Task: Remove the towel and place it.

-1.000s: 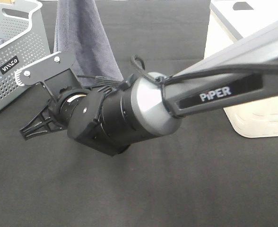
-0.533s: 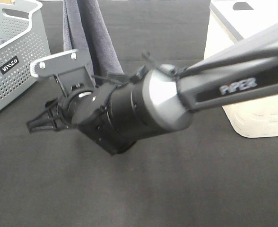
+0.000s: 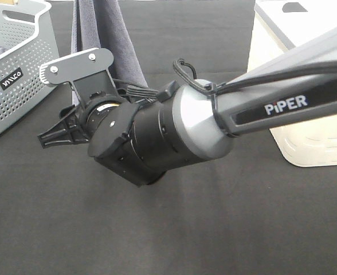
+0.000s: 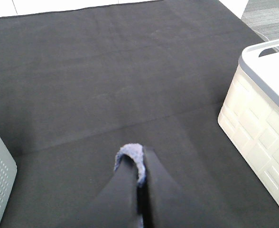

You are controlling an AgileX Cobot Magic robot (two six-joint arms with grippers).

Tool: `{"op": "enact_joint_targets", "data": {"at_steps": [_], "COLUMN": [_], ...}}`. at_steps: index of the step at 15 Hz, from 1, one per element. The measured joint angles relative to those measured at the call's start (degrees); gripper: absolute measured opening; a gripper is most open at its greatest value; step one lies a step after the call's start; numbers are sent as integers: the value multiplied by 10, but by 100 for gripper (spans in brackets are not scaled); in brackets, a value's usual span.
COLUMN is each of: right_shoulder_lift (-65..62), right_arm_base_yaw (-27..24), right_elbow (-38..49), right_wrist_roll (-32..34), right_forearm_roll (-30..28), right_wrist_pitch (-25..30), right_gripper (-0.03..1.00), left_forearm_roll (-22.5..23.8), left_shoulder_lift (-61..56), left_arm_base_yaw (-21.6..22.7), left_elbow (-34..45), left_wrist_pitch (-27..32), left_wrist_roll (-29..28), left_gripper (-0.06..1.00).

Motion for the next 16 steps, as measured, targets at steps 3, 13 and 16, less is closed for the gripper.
{"op": "enact_joint_targets", "data": {"at_steps": [3,13,16], "right_shoulder_lift": [8,26,38], "right_arm_base_yaw": [0,-32,-32], "right_elbow": [0,0,0], "right_wrist_roll": [78,195,225], "right_forearm_roll": [-89,-166,-190], "right_wrist_pitch": [0,1,3], "right_gripper": [56,54,53], "left_forearm_roll": [0,0,0], "left_shoulder_lift": [0,0,0], "left_arm_base_yaw": [0,0,0], "left_elbow": [0,0,0], "left_wrist_pitch": [-4,-11,-11], "left_wrist_roll": [0,0,0], "left_gripper": [0,0,0]}}
